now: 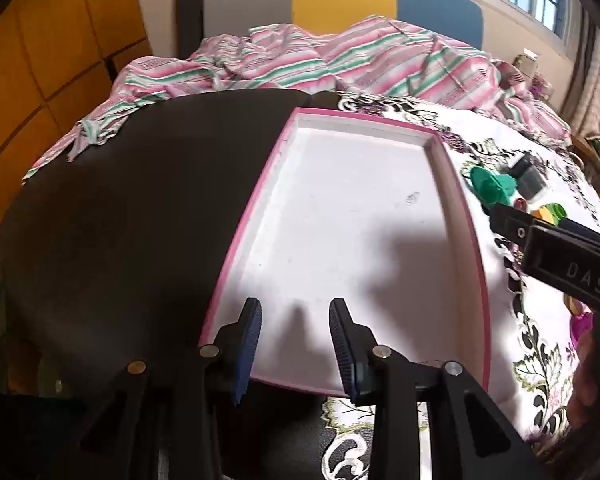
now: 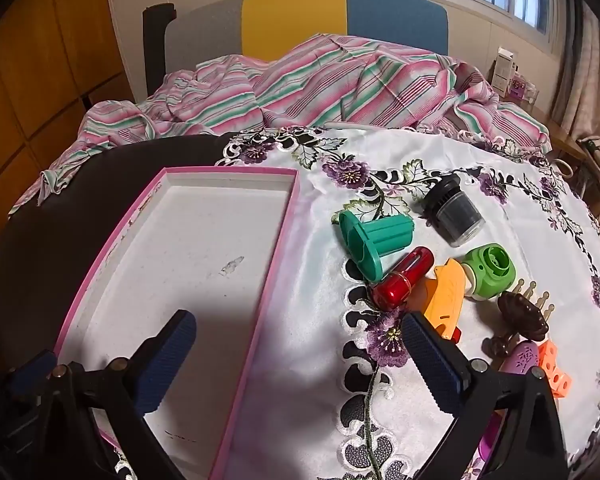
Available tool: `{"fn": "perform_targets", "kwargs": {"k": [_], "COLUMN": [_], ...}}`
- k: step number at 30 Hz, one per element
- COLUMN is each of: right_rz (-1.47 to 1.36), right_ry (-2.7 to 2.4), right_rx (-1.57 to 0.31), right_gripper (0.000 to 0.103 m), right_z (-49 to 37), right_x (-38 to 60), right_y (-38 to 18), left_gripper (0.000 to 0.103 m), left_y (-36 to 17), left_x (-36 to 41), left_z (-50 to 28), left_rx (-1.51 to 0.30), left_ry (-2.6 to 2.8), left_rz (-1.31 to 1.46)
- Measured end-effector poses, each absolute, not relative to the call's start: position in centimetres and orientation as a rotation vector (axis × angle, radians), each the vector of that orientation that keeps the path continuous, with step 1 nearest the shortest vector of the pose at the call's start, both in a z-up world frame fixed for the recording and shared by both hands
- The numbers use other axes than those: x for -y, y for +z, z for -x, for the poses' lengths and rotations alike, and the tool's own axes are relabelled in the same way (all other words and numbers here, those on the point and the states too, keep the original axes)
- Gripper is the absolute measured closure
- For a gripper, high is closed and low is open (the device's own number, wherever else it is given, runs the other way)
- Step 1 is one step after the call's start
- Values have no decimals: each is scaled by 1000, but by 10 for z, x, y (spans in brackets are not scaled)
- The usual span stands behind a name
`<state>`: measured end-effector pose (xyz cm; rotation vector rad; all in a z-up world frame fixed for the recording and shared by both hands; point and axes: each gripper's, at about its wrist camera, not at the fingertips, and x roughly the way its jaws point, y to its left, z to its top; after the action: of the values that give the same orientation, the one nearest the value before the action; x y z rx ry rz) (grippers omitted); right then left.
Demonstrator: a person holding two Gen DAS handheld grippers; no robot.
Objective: Organize rigid objects
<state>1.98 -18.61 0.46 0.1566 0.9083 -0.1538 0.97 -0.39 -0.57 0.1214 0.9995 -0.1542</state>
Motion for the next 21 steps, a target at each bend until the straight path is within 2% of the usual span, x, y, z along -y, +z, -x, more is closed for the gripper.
{"fn": "perform_targets", "kwargs": {"k": [21], "right_rz": [-153], "right_ry": [-175], "right_rx": [-912], "right_gripper": [0], "right_z": [-21], "right_x": [190], "right_y": [2], "left_gripper": [68], "left_y": [-12], "left_x": [8], "left_z": [-16], "left_rx": [-1017], "left_ry": [-211], "left_rz": [-130]}}
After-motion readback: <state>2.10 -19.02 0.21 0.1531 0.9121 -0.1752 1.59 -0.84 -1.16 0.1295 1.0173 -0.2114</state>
